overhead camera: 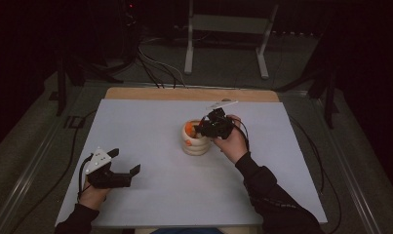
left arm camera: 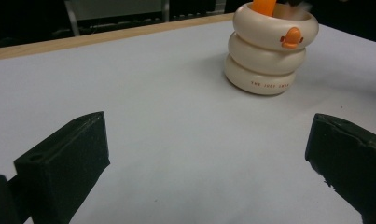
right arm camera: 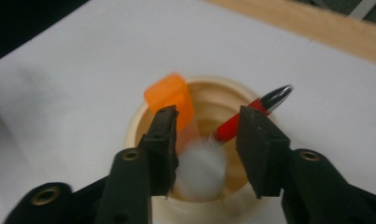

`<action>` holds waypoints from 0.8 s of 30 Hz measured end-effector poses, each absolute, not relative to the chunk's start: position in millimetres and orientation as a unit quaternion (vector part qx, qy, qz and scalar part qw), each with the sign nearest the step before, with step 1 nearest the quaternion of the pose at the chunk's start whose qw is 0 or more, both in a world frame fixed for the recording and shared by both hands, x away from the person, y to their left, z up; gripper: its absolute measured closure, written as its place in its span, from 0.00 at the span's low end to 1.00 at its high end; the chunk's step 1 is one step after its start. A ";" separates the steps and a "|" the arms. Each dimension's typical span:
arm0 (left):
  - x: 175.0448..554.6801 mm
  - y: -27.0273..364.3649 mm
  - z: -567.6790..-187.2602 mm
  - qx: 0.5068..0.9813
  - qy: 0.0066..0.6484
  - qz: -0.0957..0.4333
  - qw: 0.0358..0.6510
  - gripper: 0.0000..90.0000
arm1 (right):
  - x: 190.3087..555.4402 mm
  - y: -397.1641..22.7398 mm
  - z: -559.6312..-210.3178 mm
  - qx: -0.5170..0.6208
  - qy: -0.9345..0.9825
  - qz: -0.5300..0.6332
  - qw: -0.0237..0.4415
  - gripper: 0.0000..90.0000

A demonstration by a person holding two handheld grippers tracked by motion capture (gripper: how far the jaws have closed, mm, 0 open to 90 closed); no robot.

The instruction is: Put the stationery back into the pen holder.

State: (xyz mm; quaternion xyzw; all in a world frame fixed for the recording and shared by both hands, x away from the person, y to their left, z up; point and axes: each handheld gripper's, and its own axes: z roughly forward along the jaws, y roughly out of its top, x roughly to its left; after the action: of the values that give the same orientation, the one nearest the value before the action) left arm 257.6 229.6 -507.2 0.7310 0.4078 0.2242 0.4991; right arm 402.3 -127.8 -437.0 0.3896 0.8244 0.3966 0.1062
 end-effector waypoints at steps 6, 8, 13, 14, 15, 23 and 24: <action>257.5 229.8 -506.9 0.730 0.408 0.225 0.500 0.00 | 398.7 -131.2 -424.3 0.386 0.815 0.419 0.108 0.44; 257.5 229.7 -506.7 0.730 0.407 0.225 0.500 0.00 | 397.0 -131.7 -421.9 0.385 0.812 0.425 0.109 0.37; 257.4 229.9 -506.4 0.730 0.407 0.225 0.501 0.00 | 392.7 -132.4 -417.6 0.381 0.806 0.440 0.107 0.22; 257.3 229.9 -506.4 0.730 0.407 0.225 0.501 0.00 | 391.5 -133.1 -416.8 0.376 0.806 0.444 0.104 0.16; 257.3 229.8 -506.4 0.730 0.407 0.225 0.500 0.00 | 390.6 -133.9 -416.0 0.368 0.809 0.449 0.096 0.15; 257.4 230.2 -506.3 0.730 0.406 0.226 0.501 0.00 | 385.1 -137.8 -412.5 0.341 0.821 0.451 0.080 0.03; 257.4 230.2 -506.2 0.730 0.406 0.225 0.501 0.00 | 384.4 -138.7 -412.0 0.342 0.820 0.452 0.078 0.03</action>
State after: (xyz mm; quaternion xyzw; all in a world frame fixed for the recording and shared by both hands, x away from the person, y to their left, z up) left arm 257.4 230.2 -506.2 0.7304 0.4060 0.2255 0.5008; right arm 384.4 -138.7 -412.0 0.3416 0.8202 0.4521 0.0785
